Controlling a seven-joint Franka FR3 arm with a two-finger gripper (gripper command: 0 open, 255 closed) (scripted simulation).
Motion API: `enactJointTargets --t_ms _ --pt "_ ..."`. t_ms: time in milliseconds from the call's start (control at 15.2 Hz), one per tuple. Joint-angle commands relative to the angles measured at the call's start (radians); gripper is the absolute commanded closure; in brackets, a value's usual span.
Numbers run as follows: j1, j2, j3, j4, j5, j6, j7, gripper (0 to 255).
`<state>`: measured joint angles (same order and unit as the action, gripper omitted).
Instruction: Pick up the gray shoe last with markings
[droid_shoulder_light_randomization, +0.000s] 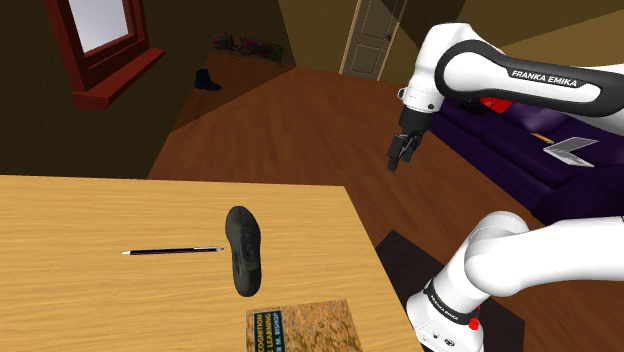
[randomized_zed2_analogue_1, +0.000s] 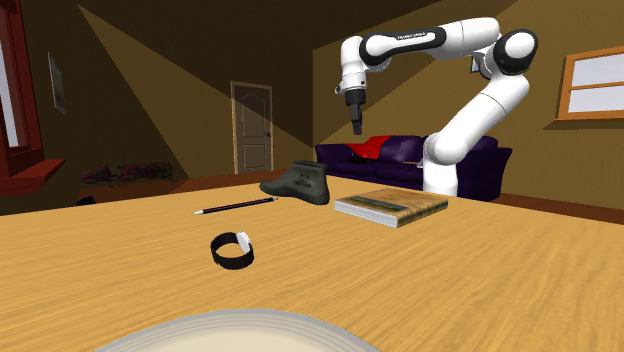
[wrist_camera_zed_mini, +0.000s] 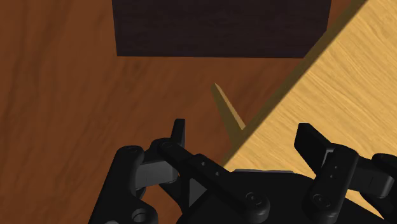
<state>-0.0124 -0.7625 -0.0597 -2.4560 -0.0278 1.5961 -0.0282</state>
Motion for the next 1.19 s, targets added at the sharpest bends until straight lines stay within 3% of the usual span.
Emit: enactJointTargets --t_ms 0,528,1122 --pt "0.0 0.0 0.0 0.0 0.0 0.0 0.0 0" --pt "0.053 0.033 0.199 0.002 0.15 0.04 0.287 0" --pt "0.081 0.202 0.419 0.116 0.264 0.124 0.606 0"
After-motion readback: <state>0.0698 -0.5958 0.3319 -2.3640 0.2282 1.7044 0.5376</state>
